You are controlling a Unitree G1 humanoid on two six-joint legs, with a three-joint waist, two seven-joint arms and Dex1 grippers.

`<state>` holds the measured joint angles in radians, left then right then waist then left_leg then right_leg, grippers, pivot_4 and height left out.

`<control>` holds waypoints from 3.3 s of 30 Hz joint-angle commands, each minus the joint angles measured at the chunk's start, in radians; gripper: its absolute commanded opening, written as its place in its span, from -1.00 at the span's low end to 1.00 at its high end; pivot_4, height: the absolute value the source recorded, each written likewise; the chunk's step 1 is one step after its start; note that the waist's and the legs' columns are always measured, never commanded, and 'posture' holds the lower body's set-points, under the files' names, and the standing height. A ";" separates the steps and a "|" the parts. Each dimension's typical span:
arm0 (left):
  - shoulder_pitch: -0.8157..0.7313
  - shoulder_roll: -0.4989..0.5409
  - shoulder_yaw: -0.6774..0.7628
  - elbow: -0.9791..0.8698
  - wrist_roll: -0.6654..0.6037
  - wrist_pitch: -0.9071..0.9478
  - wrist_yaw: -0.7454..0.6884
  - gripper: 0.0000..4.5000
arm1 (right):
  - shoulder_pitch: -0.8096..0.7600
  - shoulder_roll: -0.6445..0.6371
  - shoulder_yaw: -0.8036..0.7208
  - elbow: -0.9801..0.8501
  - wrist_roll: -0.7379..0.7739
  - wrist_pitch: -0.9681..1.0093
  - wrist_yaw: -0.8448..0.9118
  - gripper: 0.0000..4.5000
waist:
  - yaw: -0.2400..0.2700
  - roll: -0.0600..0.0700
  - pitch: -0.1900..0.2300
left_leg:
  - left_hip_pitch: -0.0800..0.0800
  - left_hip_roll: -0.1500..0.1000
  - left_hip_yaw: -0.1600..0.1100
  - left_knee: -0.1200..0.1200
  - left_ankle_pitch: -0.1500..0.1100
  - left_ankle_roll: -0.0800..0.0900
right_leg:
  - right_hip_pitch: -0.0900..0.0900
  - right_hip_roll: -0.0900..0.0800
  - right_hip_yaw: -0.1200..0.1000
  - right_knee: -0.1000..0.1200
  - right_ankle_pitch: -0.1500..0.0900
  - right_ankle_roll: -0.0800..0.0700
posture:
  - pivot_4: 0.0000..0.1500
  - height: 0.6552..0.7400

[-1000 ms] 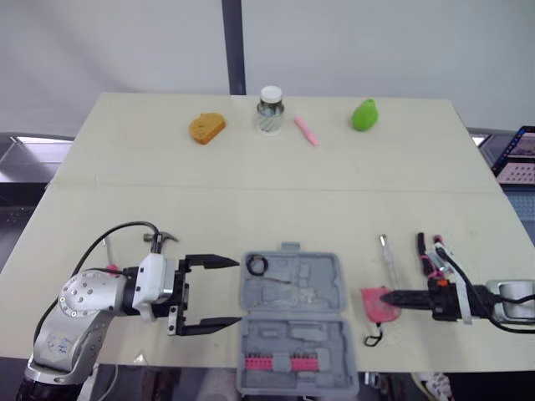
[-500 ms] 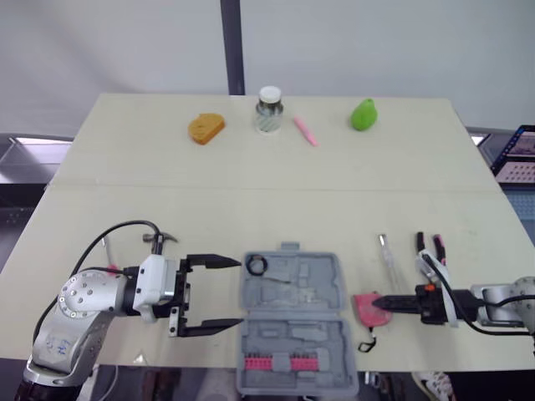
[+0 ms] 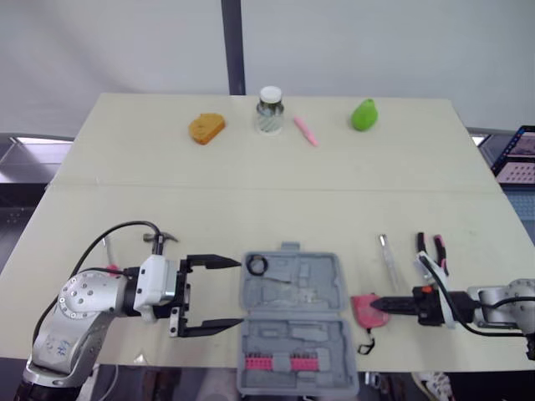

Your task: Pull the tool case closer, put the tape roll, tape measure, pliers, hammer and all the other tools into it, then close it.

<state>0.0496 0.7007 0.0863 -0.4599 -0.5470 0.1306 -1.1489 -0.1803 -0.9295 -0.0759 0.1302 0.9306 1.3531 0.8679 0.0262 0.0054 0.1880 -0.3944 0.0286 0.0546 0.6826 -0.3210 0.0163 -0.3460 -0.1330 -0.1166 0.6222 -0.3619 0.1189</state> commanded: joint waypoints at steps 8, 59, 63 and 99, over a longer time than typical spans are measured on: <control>0.002 0.001 -0.015 -0.033 -0.001 -0.011 0.011 1.00 | 0.039 -0.041 -0.058 0.016 -0.048 -0.003 0.054 0.99 | 0.001 0.000 0.000 | 0.003 0.000 0.001 0.000 0.000 0.000 | 0.003 0.000 0.000 0.000 0.000 0.000 | 1.00 -0.06; 0.168 -0.035 0.048 0.140 0.061 -0.332 -0.058 1.00 | 0.379 -0.006 -0.156 -0.065 -0.669 -1.467 0.448 0.99 | -0.005 0.003 0.002 | 0.010 0.002 0.011 -0.001 -0.005 0.001 | 0.002 0.000 0.009 0.000 0.002 0.002 | 1.00 -0.06; 0.182 -0.033 0.044 0.120 0.059 -0.332 -0.059 1.00 | 0.282 -0.019 -0.070 -0.007 -0.701 -1.479 0.474 0.99 | -0.003 0.003 0.002 | 0.009 0.001 0.011 -0.001 -0.004 0.001 | 0.002 0.001 0.008 -0.001 0.002 0.002 | 1.00 -0.06; 0.211 -0.039 0.013 0.144 0.097 -0.397 -0.031 1.00 | 0.086 0.040 0.162 0.140 -0.780 -1.570 0.498 0.99 | -0.004 0.003 0.002 | 0.009 0.001 0.011 0.000 -0.004 0.001 | 0.003 0.001 0.007 0.000 0.002 0.002 | 1.00 -0.06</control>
<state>0.2497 0.6584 0.0974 -0.3046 -0.4500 -0.2527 -1.1841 -0.0951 -0.8906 0.0854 0.2748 0.1547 -0.1987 1.3700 0.0219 0.0088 0.1899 -0.3851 0.0293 0.0654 0.6830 -0.3248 0.0178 -0.3434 -0.1322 -0.1097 0.6226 -0.3594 0.1211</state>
